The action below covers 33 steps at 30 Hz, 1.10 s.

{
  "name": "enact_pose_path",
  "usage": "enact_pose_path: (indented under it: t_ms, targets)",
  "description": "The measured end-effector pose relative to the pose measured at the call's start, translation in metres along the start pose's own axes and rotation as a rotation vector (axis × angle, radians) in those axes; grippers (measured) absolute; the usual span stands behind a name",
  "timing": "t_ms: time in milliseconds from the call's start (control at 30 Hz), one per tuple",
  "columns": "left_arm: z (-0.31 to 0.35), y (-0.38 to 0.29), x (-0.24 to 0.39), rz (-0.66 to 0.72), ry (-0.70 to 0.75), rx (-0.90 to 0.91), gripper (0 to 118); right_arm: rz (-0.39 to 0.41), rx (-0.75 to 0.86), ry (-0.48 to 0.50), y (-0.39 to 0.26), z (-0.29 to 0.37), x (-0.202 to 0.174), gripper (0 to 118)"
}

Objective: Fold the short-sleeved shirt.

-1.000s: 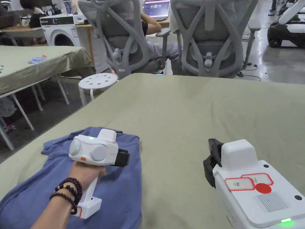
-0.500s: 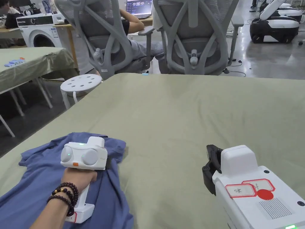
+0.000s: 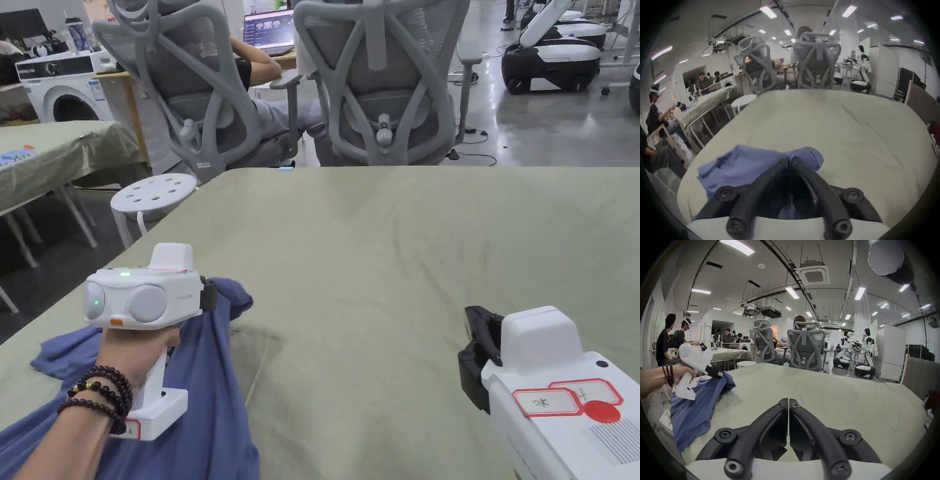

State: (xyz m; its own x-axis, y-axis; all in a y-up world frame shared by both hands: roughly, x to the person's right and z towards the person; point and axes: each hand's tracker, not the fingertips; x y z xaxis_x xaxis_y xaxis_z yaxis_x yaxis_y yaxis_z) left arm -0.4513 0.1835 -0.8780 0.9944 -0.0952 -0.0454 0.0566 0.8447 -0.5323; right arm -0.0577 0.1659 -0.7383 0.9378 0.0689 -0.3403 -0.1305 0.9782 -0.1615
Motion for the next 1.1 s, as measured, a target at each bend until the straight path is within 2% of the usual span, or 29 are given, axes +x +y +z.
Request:
enact_pose_path:
  t_ms: [133, 300, 400, 600, 667, 767, 867, 967, 1100]
  targets:
    - [0.031, 0.036, 0.052, -0.056, -0.144, 0.115, 3, -0.015, 0.017, -0.046, 0.002, 0.019, 0.026, 2]
    - [0.06, 0.074, 0.161, -0.138, -0.389, 0.23, 3, -0.017, 0.033, -0.137, 0.003, 0.055, 0.068, 2]
    - [0.068, 0.085, 0.247, -0.202, -0.538, 0.264, 3, -0.032, 0.052, -0.213, 0.003, 0.082, 0.1, 2]
    - [0.087, 0.083, 0.427, -0.227, -0.91, 0.261, 3, -0.033, 0.057, -0.43, 0.001, 0.143, 0.17, 2]
    - [0.087, 0.072, 0.487, -0.284, -0.988, 0.266, 3, -0.043, 0.056, -0.499, -0.001, 0.166, 0.193, 2]
    - [0.081, 0.047, 0.563, -0.347, -1.054, 0.19, 3, -0.079, 0.036, -0.604, -0.006, 0.195, 0.221, 2]
    - [0.064, 0.011, 0.613, -0.387, -1.052, 0.12, 3, -0.061, 0.015, -0.67, -0.015, 0.214, 0.241, 2]
    - [0.05, -0.021, 0.633, -0.42, -1.042, 0.062, 3, -0.071, 0.005, -0.696, -0.023, 0.225, 0.254, 2]
    - [0.058, -0.035, 0.63, -0.397, -1.031, 0.049, 4, -0.076, -0.001, -0.707, -0.027, 0.229, 0.26, 2]
